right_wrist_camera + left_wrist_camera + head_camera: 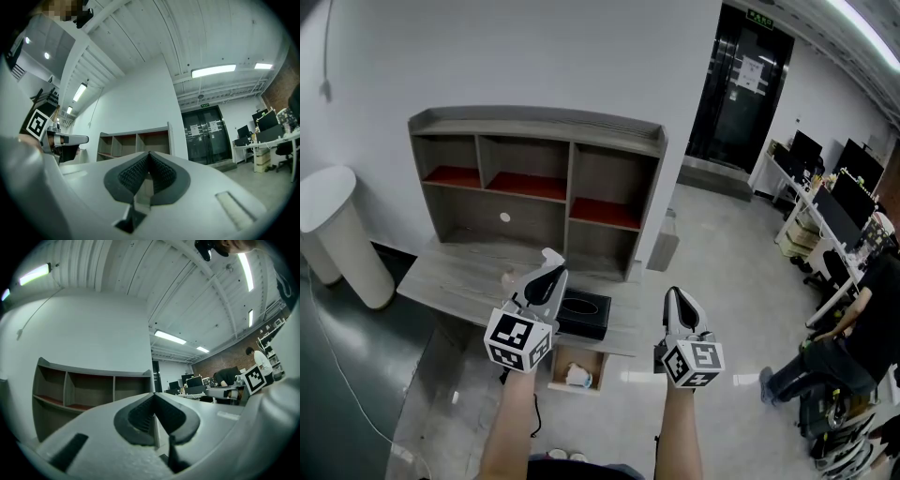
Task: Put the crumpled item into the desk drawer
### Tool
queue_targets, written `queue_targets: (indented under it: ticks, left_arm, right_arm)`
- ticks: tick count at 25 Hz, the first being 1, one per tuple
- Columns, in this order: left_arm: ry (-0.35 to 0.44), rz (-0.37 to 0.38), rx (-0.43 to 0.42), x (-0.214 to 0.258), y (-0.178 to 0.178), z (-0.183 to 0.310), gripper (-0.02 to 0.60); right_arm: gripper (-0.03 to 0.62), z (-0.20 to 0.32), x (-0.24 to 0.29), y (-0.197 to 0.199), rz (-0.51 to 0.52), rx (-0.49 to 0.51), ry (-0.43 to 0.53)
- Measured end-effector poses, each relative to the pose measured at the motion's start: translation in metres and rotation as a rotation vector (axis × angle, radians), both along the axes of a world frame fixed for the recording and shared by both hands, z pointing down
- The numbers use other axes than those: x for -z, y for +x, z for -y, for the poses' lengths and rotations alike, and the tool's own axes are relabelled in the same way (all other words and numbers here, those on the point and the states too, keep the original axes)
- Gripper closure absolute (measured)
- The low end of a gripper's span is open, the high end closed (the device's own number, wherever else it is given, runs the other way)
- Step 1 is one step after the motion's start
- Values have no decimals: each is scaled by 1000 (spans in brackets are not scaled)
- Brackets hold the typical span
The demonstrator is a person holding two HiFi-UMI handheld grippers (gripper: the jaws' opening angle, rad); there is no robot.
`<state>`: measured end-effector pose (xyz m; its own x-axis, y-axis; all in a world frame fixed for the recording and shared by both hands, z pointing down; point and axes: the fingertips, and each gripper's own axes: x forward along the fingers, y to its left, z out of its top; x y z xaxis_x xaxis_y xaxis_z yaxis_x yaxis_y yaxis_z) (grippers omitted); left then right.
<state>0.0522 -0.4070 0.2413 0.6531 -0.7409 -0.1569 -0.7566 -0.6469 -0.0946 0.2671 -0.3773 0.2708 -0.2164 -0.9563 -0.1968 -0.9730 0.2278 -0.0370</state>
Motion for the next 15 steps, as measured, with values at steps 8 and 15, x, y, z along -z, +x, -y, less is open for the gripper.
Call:
queue_targets:
  ticks: [8,15]
  left_arm:
    - [-15,-1,9,-7,-8,-9,581]
    - [-23,-3,13,-10,-16,-14,581]
  right_arm:
    - [585,-8,-2,-5,-1,8,-9]
    - [585,-13,-5,-14,-2,14,-19]
